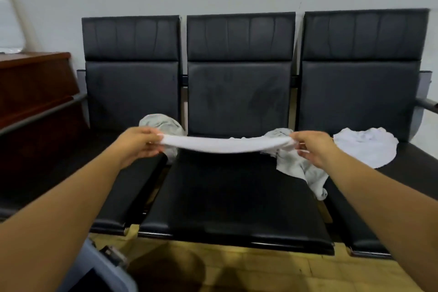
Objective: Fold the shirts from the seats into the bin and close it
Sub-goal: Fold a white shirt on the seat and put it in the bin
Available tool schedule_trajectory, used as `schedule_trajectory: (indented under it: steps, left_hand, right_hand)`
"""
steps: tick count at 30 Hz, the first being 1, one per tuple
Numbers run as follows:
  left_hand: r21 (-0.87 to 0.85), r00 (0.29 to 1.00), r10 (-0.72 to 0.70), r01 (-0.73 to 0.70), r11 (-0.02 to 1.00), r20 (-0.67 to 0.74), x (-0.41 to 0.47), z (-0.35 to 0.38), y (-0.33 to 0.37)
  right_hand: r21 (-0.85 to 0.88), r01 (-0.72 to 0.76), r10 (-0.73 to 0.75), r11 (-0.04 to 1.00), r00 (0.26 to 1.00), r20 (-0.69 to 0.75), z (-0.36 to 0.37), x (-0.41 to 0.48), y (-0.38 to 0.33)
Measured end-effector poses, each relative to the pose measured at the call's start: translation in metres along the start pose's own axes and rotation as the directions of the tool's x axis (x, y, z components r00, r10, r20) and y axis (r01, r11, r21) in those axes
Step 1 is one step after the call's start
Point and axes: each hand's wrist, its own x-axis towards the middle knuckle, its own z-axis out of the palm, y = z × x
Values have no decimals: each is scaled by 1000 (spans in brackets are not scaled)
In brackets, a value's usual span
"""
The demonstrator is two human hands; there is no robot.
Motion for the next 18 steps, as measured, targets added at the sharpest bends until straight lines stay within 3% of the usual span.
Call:
schedule_trajectory:
  steps: [4,9,15,18]
  left_hand:
    - [287,965,-236,195,938,116,-31,0,-82]
    - [396,904,-378,278,875,201,-49,-7,-122]
    - [390,908,-399,323,862,131,-55,-3,-132]
    - [451,903,-422,346,823,79,-56,0,-131]
  right_hand:
    - [-285,-131,173,950,977,127,-13,-22,72]
    - [-589,-165,312,791,937,158,-26,-20,111]
    - [-821,106,301,562,898,322,-18,-33,106]
    - [-824,137,323,550,875,362,-15,-38,103]
